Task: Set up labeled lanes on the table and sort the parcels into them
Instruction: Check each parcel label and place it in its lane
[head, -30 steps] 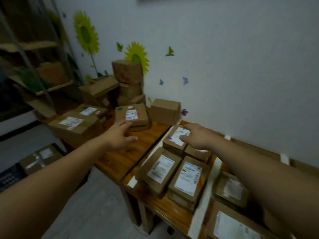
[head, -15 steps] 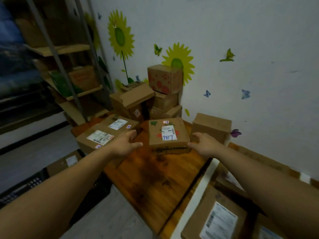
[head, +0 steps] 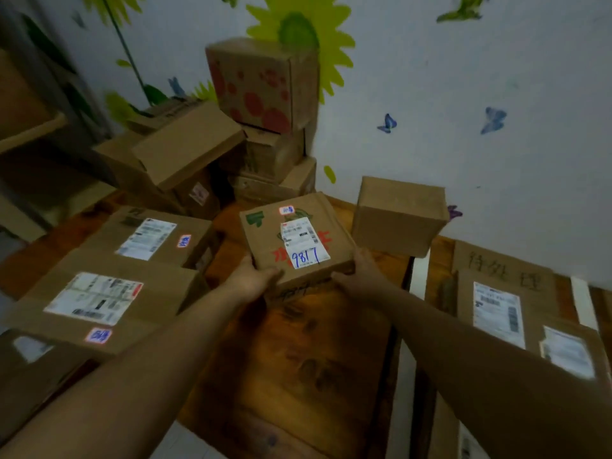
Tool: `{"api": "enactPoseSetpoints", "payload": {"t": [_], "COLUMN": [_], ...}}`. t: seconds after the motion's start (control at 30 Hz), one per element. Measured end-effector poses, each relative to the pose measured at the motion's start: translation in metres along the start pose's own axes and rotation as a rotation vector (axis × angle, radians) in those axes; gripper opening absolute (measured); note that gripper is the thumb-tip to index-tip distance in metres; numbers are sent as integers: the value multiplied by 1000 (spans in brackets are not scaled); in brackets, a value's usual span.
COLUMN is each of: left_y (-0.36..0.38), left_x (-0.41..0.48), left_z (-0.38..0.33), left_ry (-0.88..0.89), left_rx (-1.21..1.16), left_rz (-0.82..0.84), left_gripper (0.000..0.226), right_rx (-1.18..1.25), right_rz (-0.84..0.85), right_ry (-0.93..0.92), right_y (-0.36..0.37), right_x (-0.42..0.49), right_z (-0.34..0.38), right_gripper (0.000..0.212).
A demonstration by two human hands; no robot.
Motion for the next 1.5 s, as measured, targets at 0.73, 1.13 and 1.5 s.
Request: {"api": "enactPoseSetpoints", "payload": {"t": [0.73, 1.13, 1.5], "left_y": [-103, -75, 26], "left_x": [-84, -232, -308], "left_z": [-56, -112, -119], "left_ry": [518, 856, 910], "left_rx": [-224, -230, -281], "left_rz": [19, -43, 100], "left_gripper": [86, 78, 76], "right_rx": [303, 329, 347], "right_rz": [-527, -689, -819], "right_ry": [-244, -509, -457], "right_y": [-34, -109, -156], "right_x": [-168, -304, -399], "right_z": [105, 107, 28], "right_gripper": [71, 73, 74]}}
Point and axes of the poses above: each hand's wrist, its own x-axis towards the middle knuckle, its own y-axis out of the palm, z = x × y, the point moved 6 cm from there along x, towards the middle knuckle, and after that the axes turned 5 degrees about x, right-handed, at the moved point
